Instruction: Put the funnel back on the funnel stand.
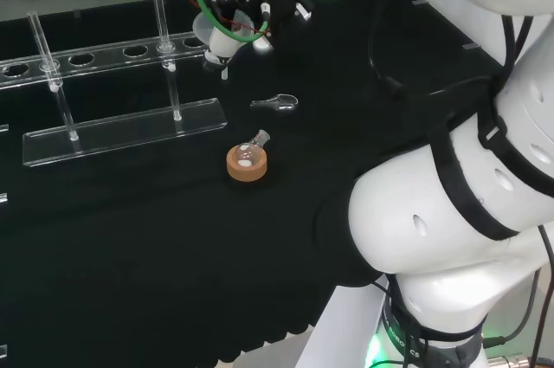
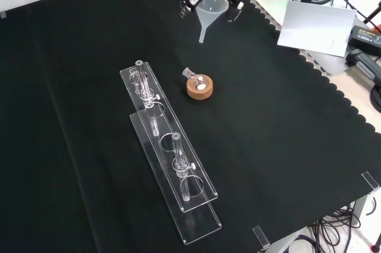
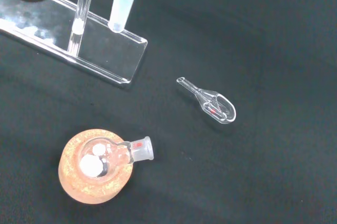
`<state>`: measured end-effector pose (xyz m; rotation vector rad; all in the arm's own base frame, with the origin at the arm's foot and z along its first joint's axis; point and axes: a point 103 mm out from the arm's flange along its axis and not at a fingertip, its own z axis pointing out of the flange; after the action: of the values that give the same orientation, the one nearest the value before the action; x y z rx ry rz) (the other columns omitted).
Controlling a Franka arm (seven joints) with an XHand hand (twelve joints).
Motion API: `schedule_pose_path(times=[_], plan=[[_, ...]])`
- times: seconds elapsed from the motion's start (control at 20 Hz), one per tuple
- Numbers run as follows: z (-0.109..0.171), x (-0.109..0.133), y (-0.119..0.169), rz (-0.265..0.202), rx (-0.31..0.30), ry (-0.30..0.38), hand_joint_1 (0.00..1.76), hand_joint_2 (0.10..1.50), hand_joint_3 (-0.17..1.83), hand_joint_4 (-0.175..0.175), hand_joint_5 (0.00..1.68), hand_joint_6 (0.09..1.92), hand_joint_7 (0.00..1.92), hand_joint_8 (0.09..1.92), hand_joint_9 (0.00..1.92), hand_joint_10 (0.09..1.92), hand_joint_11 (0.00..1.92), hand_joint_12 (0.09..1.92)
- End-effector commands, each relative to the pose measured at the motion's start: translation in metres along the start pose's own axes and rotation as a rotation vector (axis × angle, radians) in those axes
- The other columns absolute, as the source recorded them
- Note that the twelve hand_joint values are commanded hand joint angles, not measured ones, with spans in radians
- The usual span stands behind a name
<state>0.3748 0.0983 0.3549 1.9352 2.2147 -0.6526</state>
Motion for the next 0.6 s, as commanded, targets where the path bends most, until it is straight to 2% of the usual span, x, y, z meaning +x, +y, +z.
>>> schedule_pose_path(times=[0.05,0.6], plan=[[-0.015,-0.007,0.012,-0.004,0.011,0.021,0.85,0.74,0.55,-0.001,0.65,0.14,0.76,0.58,1.2,0.32,0.74,1.23],[-0.037,-0.025,0.06,-0.011,-0.028,0.042,0.85,0.74,0.55,0.0,0.66,0.15,0.76,0.58,1.2,0.32,0.74,1.23]])
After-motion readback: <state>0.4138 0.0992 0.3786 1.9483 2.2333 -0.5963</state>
